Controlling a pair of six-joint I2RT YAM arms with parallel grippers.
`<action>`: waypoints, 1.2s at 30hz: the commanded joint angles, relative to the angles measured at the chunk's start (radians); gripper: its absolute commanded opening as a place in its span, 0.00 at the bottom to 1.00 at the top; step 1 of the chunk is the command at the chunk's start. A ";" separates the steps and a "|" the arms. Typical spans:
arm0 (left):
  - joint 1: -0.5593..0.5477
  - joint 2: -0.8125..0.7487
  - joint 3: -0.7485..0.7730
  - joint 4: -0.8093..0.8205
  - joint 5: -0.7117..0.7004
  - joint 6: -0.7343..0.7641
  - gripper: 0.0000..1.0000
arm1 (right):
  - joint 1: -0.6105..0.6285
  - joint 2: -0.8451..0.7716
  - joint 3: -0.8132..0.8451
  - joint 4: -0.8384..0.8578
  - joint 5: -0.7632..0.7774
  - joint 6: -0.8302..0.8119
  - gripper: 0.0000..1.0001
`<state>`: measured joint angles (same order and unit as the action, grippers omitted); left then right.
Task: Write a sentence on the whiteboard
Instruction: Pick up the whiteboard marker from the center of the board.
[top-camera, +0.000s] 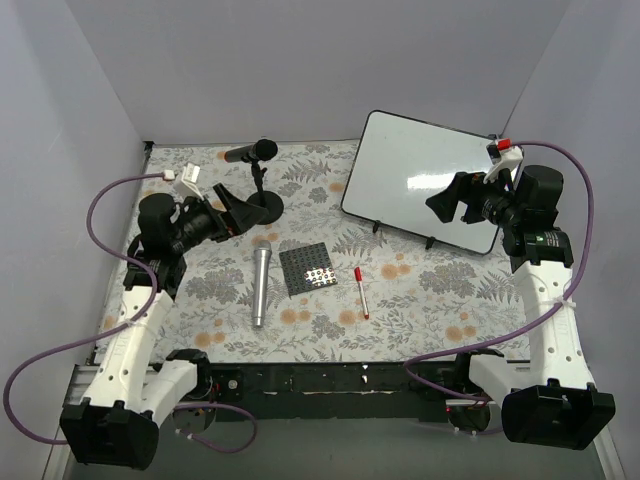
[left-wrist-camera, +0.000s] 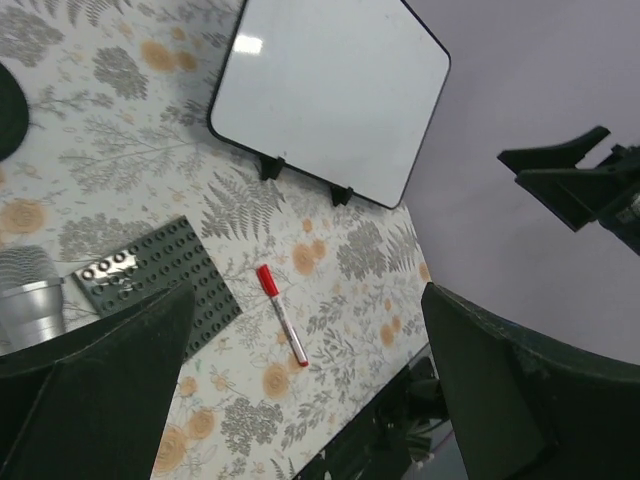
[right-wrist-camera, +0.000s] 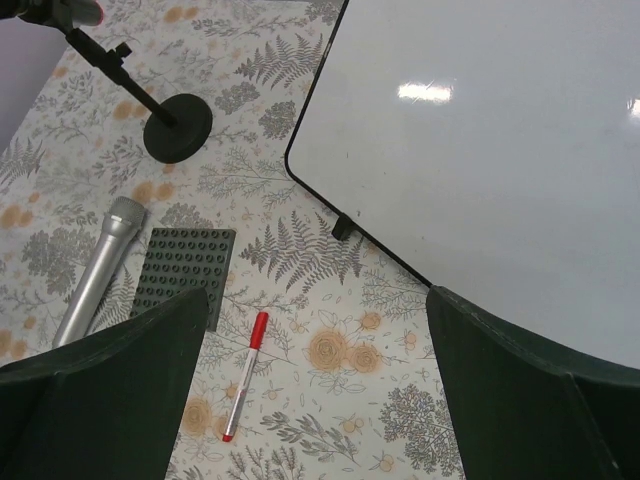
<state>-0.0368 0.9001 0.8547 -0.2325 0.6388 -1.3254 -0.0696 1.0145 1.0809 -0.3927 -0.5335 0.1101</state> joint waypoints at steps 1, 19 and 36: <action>-0.191 0.016 0.075 -0.001 -0.098 -0.006 0.98 | 0.001 0.001 0.037 0.025 -0.038 -0.006 0.98; -0.911 0.451 0.185 -0.110 -0.764 -0.270 0.98 | 0.019 -0.086 -0.151 -0.111 -0.320 -0.566 0.98; -0.936 1.071 0.612 -0.453 -0.915 -0.344 0.49 | -0.002 -0.128 -0.335 0.005 -0.279 -0.556 0.98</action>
<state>-0.9695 1.9362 1.3857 -0.5480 -0.1986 -1.6695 -0.0635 0.9020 0.7612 -0.4477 -0.7982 -0.4316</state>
